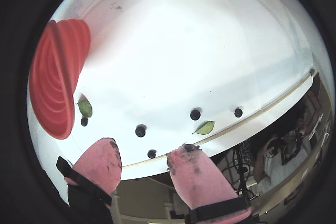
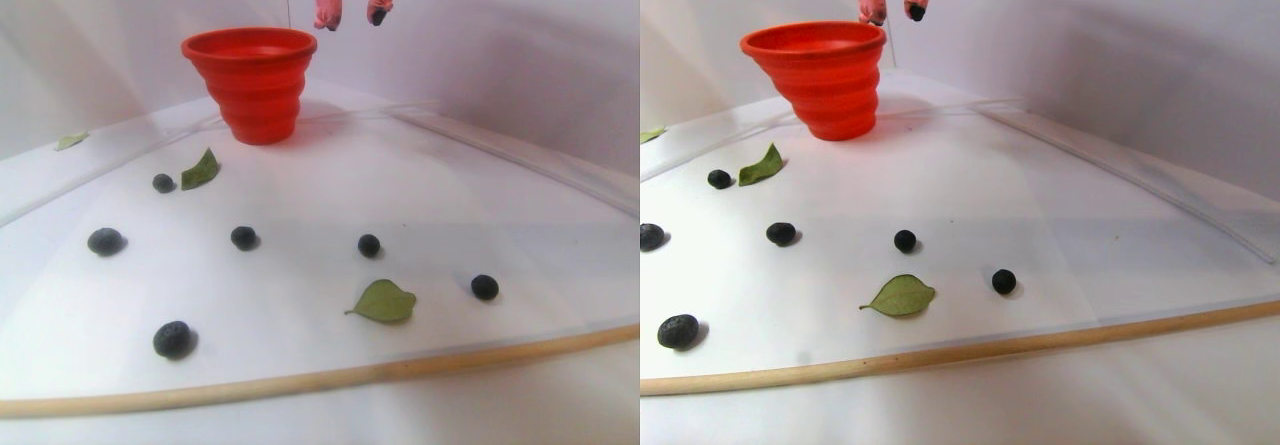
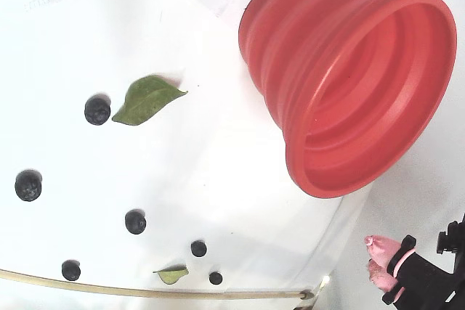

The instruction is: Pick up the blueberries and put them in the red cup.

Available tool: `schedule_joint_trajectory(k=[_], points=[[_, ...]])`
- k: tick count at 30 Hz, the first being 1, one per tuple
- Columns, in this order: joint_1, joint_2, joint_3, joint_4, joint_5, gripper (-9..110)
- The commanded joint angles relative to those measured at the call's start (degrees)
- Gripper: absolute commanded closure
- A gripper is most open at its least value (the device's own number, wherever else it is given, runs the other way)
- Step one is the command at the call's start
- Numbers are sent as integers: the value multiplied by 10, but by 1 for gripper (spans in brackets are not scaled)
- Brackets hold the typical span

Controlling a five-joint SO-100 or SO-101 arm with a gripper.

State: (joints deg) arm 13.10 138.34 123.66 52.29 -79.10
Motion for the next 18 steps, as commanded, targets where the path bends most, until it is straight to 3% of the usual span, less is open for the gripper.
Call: schedule_joint_trajectory(k=[1,18], points=[[23,40,8,7,-3,84],[62,33,104,-28,-12,84]])
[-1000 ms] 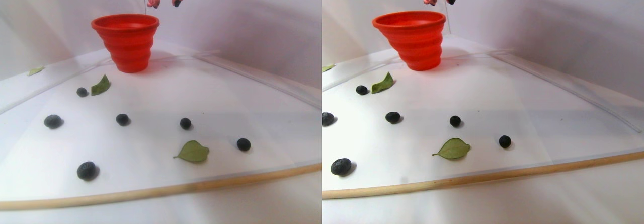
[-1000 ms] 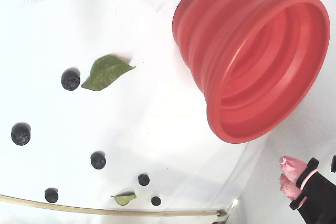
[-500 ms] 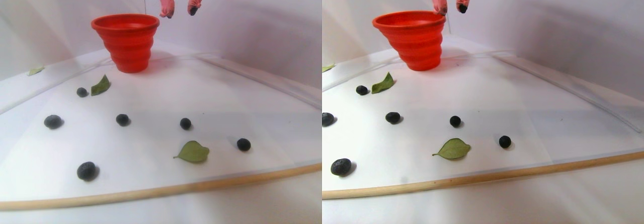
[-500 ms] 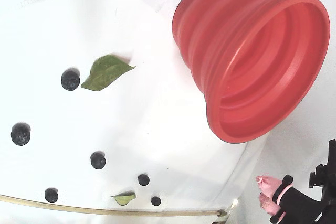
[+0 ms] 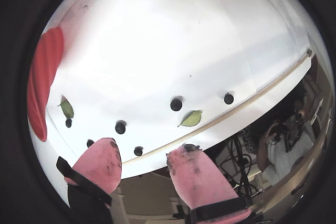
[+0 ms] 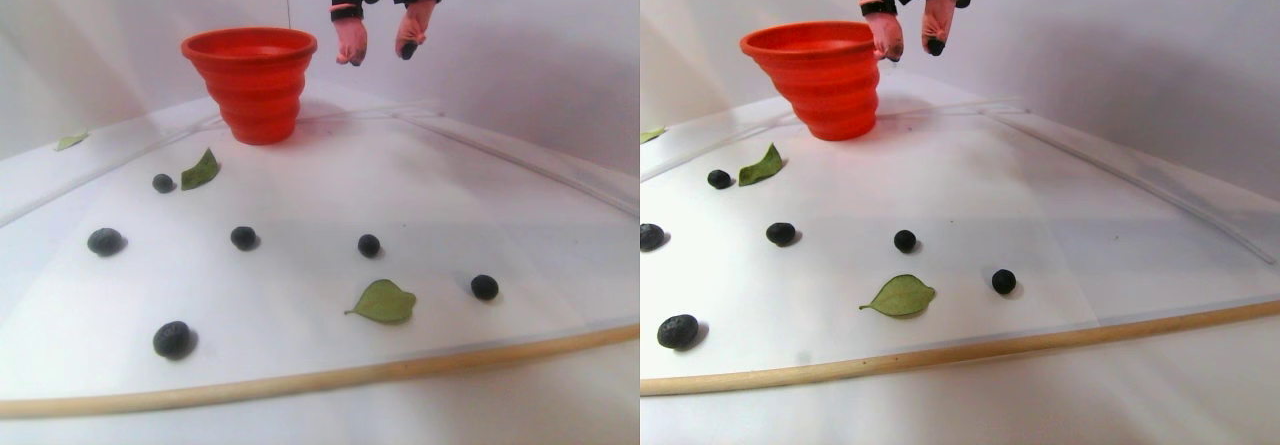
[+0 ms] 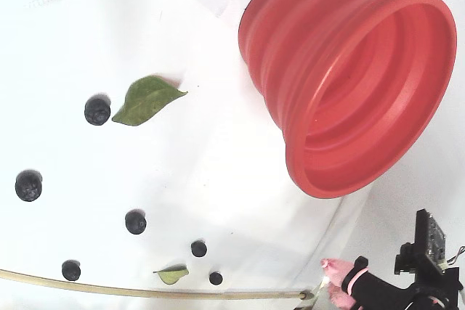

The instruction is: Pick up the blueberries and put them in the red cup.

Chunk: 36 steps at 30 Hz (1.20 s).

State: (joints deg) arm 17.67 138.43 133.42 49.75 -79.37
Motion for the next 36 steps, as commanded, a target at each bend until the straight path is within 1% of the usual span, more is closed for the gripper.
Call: schedule_joint_trajectory(k=[1,13,22,36], points=[[16,40,17,-3,-12,84],[20,81,109,-24,-29,85],[22,81,178,-80,-39,84],[27,-28,226,-207,-55,84]])
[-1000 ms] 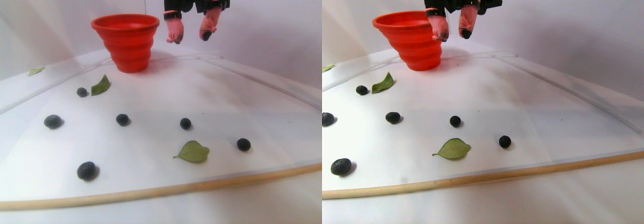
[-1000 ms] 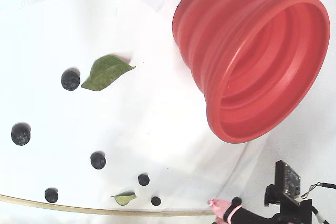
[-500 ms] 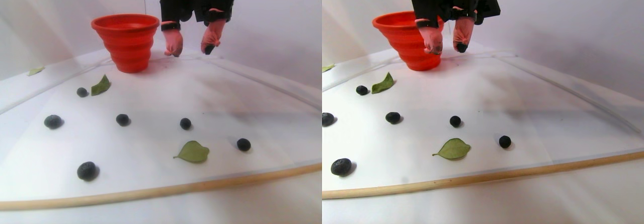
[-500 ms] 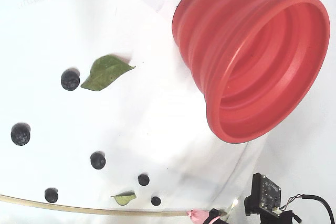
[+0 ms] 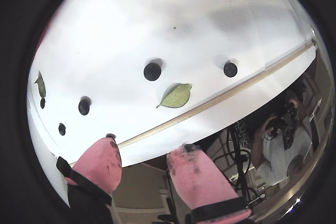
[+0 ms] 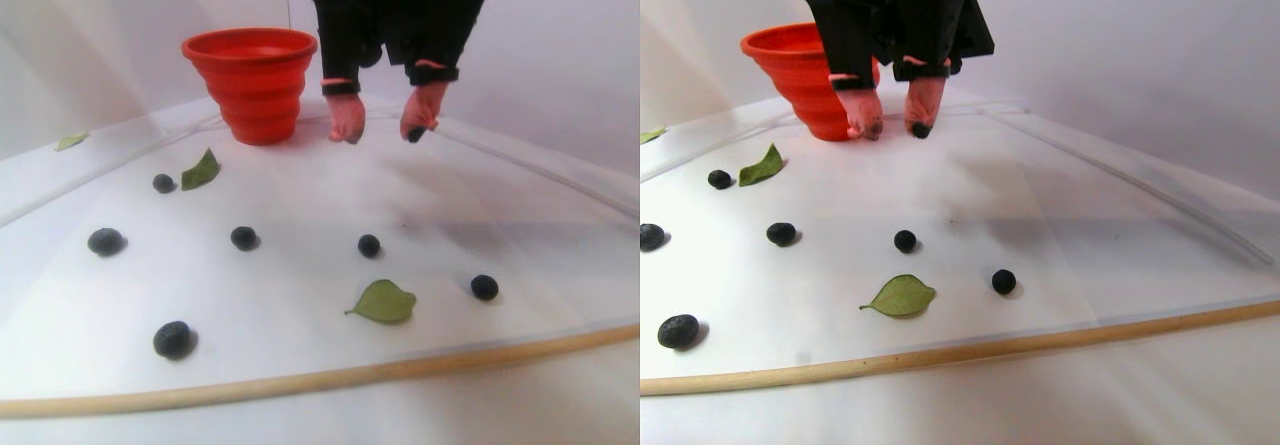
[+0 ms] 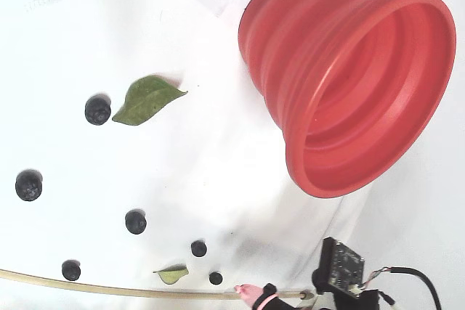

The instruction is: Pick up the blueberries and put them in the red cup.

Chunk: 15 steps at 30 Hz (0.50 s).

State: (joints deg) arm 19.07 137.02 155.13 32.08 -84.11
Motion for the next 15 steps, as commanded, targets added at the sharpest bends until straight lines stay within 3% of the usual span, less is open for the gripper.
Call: schedule_joint_trajectory(k=[1,15], points=[[13,-14,16,-38,-11,84],[13,-91,47,-142,-27,84]])
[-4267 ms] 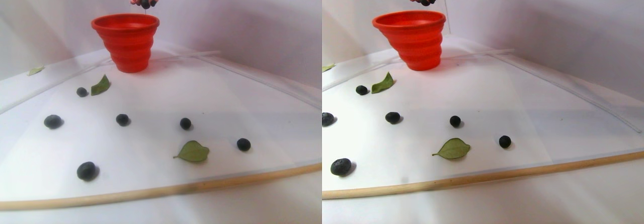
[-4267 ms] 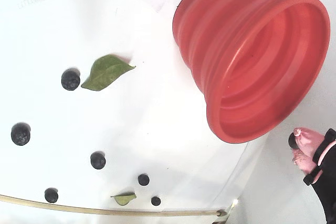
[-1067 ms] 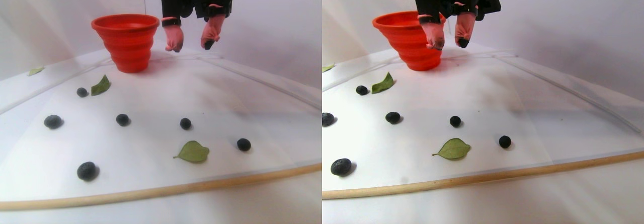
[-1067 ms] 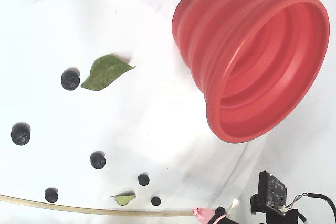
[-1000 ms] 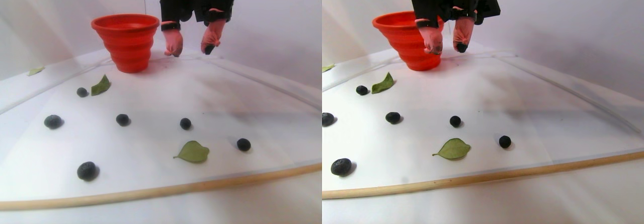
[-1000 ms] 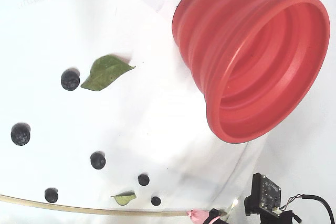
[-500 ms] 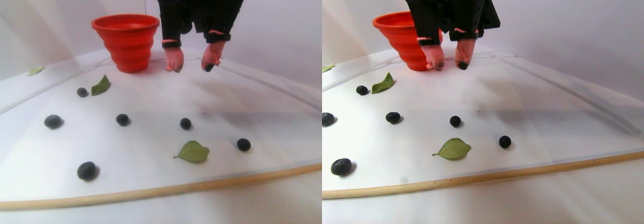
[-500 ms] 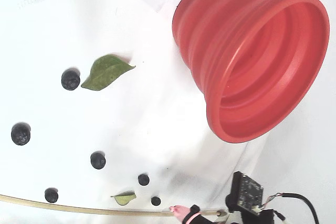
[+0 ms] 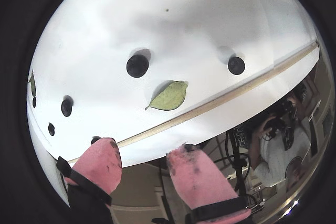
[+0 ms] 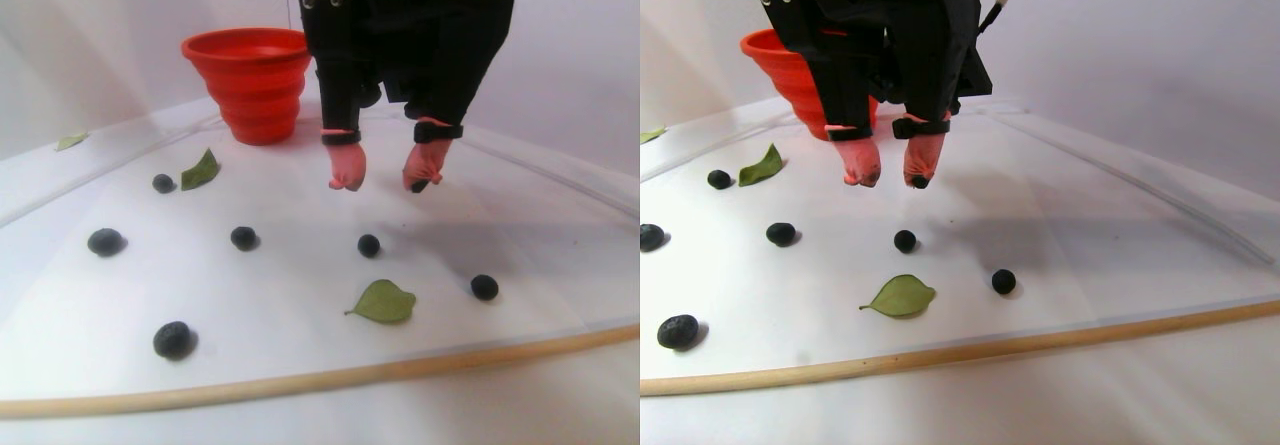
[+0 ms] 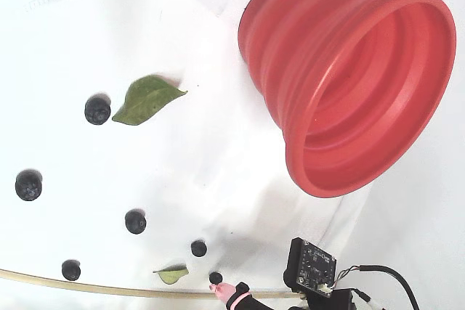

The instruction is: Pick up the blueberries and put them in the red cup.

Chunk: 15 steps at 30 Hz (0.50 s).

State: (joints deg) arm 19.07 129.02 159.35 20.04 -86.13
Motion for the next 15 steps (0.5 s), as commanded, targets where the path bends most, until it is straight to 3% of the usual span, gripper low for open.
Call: schedule_joint_trajectory(k=[1,15], points=[[13,-21,5,-29,-9,84],[21,-134,-17,-120,-22,84]])
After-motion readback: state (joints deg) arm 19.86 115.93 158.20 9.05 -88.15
